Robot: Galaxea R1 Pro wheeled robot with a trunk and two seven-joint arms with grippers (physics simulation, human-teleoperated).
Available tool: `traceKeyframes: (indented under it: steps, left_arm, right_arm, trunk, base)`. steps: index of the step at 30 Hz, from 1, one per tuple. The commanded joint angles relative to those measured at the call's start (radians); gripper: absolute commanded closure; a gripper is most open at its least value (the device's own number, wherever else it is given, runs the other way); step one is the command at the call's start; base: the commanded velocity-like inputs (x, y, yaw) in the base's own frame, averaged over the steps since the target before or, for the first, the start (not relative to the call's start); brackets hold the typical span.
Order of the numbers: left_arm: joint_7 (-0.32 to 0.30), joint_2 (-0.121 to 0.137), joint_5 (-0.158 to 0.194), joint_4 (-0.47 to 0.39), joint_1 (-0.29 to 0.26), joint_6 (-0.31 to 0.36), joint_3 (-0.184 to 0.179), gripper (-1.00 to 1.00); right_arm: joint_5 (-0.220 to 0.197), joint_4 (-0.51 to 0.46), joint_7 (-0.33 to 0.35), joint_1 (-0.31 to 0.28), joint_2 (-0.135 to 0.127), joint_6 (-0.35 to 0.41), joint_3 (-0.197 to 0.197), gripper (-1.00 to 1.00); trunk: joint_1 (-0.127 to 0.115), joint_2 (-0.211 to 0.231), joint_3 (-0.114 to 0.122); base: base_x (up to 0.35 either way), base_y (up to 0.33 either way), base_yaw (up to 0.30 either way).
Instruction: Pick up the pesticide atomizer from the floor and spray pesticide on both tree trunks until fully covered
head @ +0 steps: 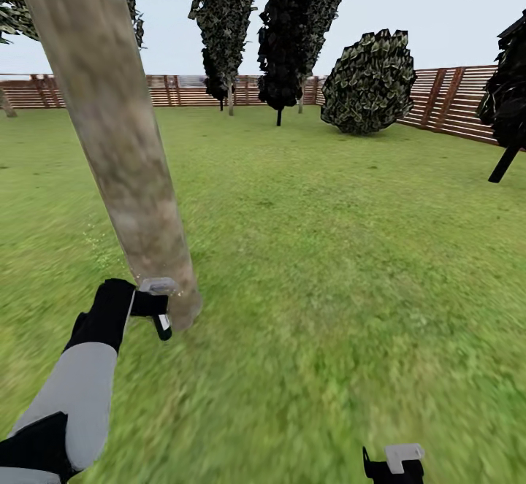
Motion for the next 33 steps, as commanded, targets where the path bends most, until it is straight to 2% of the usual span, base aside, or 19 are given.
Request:
traceKeyframes:
  steps: [1,3,4,6,8,11,12,13,15,17,21,26,33]
  left_arm:
    - [-0.010,0.014,0.003,-0.001,-0.002,0.008,0.002,1.00]
    - [-0.012,0.075,0.016,0.000,-0.003,0.018,0.002,1.00]
    - [-0.013,0.086,0.017,0.001,-0.003,0.026,0.001,1.00]
    - [-0.014,0.093,0.018,0.001,-0.004,0.068,-0.004,1.00]
    - [-0.019,0.073,0.018,0.000,-0.036,0.110,-0.011,1.00]
    - [-0.020,0.066,0.017,0.001,-0.058,0.120,-0.015,1.00]
    - [-0.021,0.077,0.013,0.000,-0.074,0.124,-0.032,1.00]
    - [-0.021,0.090,0.010,0.000,-0.078,0.125,-0.036,1.00]
    - [-0.021,0.137,0.011,0.000,-0.078,0.126,-0.040,1.00]
    - [-0.021,0.160,0.010,0.001,-0.070,0.126,-0.042,1.00]
    - [-0.021,0.167,0.008,0.001,-0.063,0.122,-0.046,1.00]
    - [-0.021,0.166,0.007,-0.001,-0.061,0.123,-0.044,1.00]
    - [-0.021,0.163,0.006,-0.002,-0.063,0.121,-0.044,1.00]
  right_arm:
    - [0.011,0.002,-0.006,-0.001,0.000,-0.003,-0.004,-1.00]
    - [0.010,0.002,-0.006,-0.001,-0.001,-0.003,-0.005,-1.00]
    - [0.010,0.002,-0.006,-0.001,-0.001,-0.003,-0.005,-1.00]
    - [0.010,0.002,-0.006,-0.001,-0.001,-0.003,-0.005,-1.00]
    - [0.010,0.002,-0.006,-0.001,-0.001,-0.003,-0.005,-1.00]
    - [0.010,0.002,-0.006,-0.001,-0.001,-0.003,-0.005,-1.00]
    - [0.010,0.002,-0.006,-0.001,-0.001,-0.003,-0.005,-1.00]
    - [0.010,0.002,-0.006,-0.001,-0.001,-0.003,-0.005,-1.00]
    - [0.010,0.002,-0.006,-0.001,-0.001,-0.003,-0.005,-1.00]
    - [0.010,0.001,-0.006,-0.001,-0.001,-0.003,-0.005,-1.00]
    - [0.010,0.000,-0.005,-0.001,-0.001,-0.003,-0.005,-1.00]
    - [0.011,-0.001,-0.005,-0.001,-0.001,-0.003,-0.005,-1.00]
    - [0.012,-0.003,-0.006,-0.001,-0.003,-0.003,-0.005,-1.00]
  trunk:
    - [0.000,0.000,-0.001]
    - [0.000,0.000,-0.001]
    - [0.000,0.000,-0.001]
    - [0.000,0.000,-0.001]
    - [0.000,0.000,-0.001]
    - [0.000,0.000,-0.001]
    - [0.000,0.000,-0.001]
    - [0.000,0.000,-0.001]
    - [0.000,0.000,-0.001]
    - [0.000,0.000,-0.001]
    - [0.000,0.000,-0.001]
    - [0.000,0.000,-0.001]
    - [0.000,0.000,-0.001]
  base:
    - [0.000,0.000,0.000]
    - [0.000,0.000,0.000]
    - [0.000,0.000,0.000]
    - [0.000,0.000,0.000]
    - [0.000,0.000,0.000]
    - [0.000,0.000,0.000]
    - [0.000,0.000,0.000]
    - [0.000,0.000,0.000]
    - [0.000,0.000,0.000]
    - [0.000,0.000,0.000]
    - [0.000,0.000,0.033]
    - [0.000,-0.019,0.215]
    - [0.029,-0.245,0.016]
